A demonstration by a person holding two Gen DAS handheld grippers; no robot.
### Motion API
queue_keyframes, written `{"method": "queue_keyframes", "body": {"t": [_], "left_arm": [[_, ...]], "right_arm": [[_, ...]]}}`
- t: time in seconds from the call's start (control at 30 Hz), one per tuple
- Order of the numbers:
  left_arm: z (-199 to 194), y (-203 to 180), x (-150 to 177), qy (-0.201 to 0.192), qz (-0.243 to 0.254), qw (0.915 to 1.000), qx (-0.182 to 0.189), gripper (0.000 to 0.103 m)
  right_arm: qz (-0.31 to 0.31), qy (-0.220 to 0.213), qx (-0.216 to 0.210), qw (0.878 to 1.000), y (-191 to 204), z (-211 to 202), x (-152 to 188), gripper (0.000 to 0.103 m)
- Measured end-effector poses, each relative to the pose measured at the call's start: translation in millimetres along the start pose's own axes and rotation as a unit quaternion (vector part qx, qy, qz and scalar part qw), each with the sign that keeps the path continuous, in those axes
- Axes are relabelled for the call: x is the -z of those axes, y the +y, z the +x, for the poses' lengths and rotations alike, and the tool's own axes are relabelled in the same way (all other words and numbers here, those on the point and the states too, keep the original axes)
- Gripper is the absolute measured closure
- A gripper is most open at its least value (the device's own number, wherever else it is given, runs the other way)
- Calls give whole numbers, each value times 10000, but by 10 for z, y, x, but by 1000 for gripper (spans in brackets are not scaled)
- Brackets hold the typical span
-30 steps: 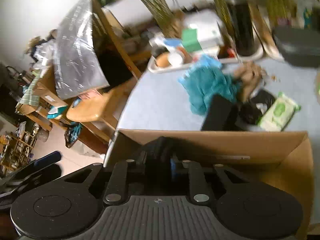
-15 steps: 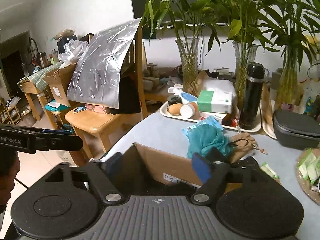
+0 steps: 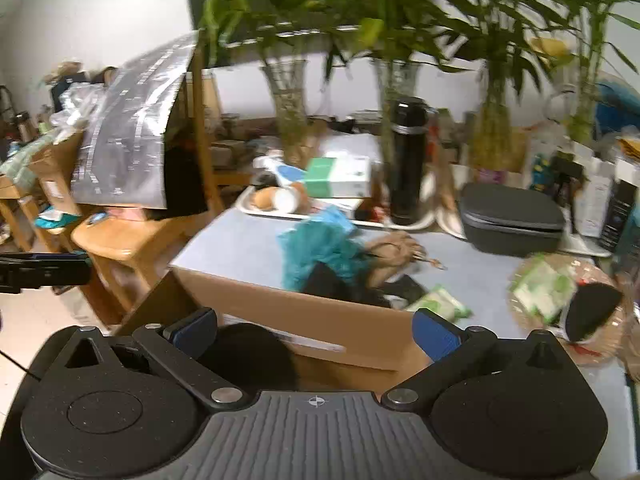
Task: Organize soft objects
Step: 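Withdraw both grippers from the box back over the table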
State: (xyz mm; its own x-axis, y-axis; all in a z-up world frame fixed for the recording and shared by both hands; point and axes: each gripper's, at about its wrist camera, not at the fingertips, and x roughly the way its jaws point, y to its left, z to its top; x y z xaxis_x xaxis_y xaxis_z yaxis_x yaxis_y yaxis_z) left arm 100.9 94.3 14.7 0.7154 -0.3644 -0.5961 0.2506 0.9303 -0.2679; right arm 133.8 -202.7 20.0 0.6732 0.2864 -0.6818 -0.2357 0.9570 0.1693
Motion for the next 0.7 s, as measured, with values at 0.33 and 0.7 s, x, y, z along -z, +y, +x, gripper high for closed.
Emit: {"method": "queue_keyframes", "body": {"t": [0.33, 0.7], "left_arm": [[165, -83, -101, 9, 208, 9998, 33, 21], [452, -111, -270, 65, 345, 9993, 133, 21]], "right_arm": [[219, 244, 653, 9973, -372, 118, 0, 0], [481, 244, 1112, 9923, -663, 292, -90, 0]]}}
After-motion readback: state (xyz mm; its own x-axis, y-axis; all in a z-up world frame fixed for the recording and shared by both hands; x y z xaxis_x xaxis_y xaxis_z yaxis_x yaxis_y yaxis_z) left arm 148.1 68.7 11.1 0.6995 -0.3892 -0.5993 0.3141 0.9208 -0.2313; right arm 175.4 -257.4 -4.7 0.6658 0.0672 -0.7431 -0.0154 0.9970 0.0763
